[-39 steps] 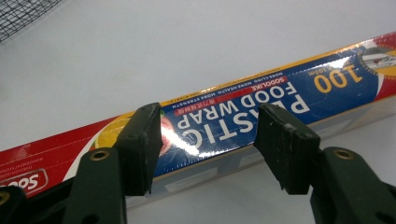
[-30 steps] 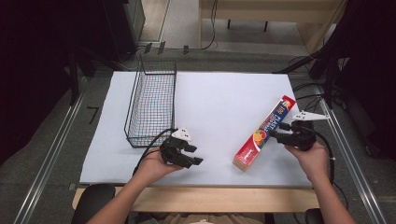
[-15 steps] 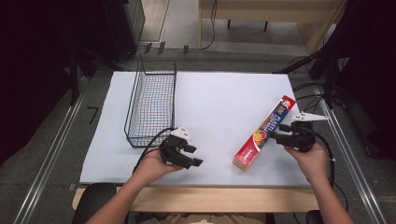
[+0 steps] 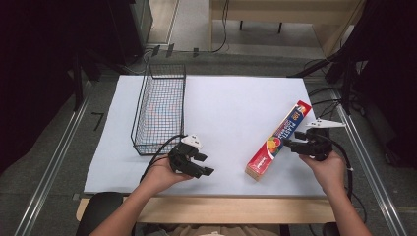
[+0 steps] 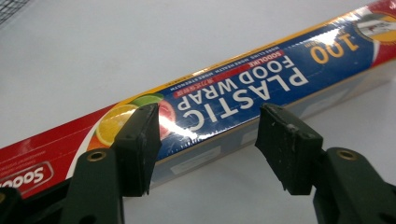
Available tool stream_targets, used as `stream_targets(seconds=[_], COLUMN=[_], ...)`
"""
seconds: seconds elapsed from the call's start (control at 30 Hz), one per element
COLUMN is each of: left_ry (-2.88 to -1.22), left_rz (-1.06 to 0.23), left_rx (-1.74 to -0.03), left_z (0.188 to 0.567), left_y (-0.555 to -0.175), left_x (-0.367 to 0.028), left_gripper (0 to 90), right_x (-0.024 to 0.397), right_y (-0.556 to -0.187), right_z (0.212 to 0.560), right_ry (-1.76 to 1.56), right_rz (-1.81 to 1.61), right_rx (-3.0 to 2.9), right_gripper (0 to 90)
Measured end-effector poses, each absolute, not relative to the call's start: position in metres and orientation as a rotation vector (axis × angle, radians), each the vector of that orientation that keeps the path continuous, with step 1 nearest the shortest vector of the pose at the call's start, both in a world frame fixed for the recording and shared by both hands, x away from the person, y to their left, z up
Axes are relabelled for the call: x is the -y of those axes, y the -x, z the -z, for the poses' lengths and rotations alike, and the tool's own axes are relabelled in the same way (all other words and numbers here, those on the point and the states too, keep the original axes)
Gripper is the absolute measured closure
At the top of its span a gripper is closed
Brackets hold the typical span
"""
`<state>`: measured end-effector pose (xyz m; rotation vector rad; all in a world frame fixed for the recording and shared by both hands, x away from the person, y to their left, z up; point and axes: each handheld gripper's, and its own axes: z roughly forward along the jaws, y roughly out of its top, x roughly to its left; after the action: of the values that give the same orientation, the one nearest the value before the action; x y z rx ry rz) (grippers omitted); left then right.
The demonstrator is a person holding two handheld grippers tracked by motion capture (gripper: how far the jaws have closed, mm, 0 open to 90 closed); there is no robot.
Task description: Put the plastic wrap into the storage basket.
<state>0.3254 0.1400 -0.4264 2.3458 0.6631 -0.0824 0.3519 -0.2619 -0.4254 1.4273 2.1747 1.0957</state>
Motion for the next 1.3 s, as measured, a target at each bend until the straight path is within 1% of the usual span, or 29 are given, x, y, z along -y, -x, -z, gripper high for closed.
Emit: stream_targets(seconds=[0.07, 0.1, 0.13, 0.17, 0.2, 0.23, 0.27, 0.3, 0.33, 0.43, 0.53, 0.57, 0.63, 0.83, 1.0, 1.13, 1.3], left_ry=[-2.356, -2.365, -2.365, -2.367, -2.367, -2.379, -2.379, -2.385, -2.401, -2.419, -2.418, -2.413, -2.413, -2.413, -2.411, -2.423, -2.423], left_rz=[0.082, 0.084, 0.086, 0.089, 0.089, 0.094, 0.094, 0.097, 0.094, 0.085, 0.082, 0.084, 0.079, 0.074, 0.074, 0.066, 0.071], left_rx=[-0.647, -0.637, -0.633, -0.606, -0.606, -0.596, -0.596, -0.582, -0.574, -0.564, -0.556, -0.561, -0.553, -0.549, -0.559, -0.552, -0.553], left_z=[0.425, 0.424, 0.422, 0.422, 0.422, 0.422, 0.422, 0.423, 0.423, 0.424, 0.425, 0.424, 0.423, 0.422, 0.423, 0.424, 0.425], left_y=[-0.325, -0.325, -0.324, -0.322, -0.322, -0.319, -0.319, -0.318, -0.316, -0.315, -0.314, -0.313, -0.313, -0.313, -0.314, -0.314, -0.315], left_x=[-0.137, -0.136, -0.134, -0.13, -0.13, -0.127, -0.127, -0.126, -0.124, -0.123, -0.123, -0.123, -0.124, -0.125, -0.125, -0.124, -0.123], left_gripper=[39.6, 39.6, 39.4, 39.3, 39.3, 39.3, 39.2, 39.2, 39.0, 39.0, 39.1, 39.1, 39.2, 39.3, 39.2, 39.1, 39.1], right_x=[0.259, 0.259, 0.258, 0.253, 0.253, 0.249, 0.249, 0.247, 0.244, 0.242, 0.234, 0.227, 0.22, 0.209, 0.204, 0.2, 0.202], right_y=[-0.353, -0.353, -0.354, -0.357, -0.357, -0.36, -0.36, -0.362, -0.368, -0.375, -0.387, -0.393, -0.399, -0.412, -0.418, -0.423, -0.424], right_z=[0.423, 0.423, 0.422, 0.419, 0.419, 0.417, 0.417, 0.416, 0.414, 0.413, 0.415, 0.418, 0.421, 0.435, 0.443, 0.457, 0.46], right_ry=[-1.489, -1.489, -1.509, -1.542, -1.542, -1.559, -1.559, -1.584, -1.643, -1.733, -1.845, -1.88, -1.922, -2.03, -2.061, -2.065, -2.113], right_rz=[-1.08, -1.08, -1.069, -1.028, -1.028, -0.969, -0.969, -0.941, -0.912, -0.882, -0.824, -0.767, -0.711, -0.669, -0.661, -0.591, -0.625], right_rx=[-2.145, -2.145, -2.135, -2.115, -2.115, -2.099, -2.099, -2.073, -2.04, -1.997, -1.95, -1.95, -1.923, -1.802, -1.75, -1.746, -1.745], right_gripper=[36.8, 36.8, 34.4, 28.4, 28.4, 21.8, 21.8, 19.1, 12.9, 11.7, 6.1, 2.2, 0.0, 0.0, 0.0, 0.0, 0.0])
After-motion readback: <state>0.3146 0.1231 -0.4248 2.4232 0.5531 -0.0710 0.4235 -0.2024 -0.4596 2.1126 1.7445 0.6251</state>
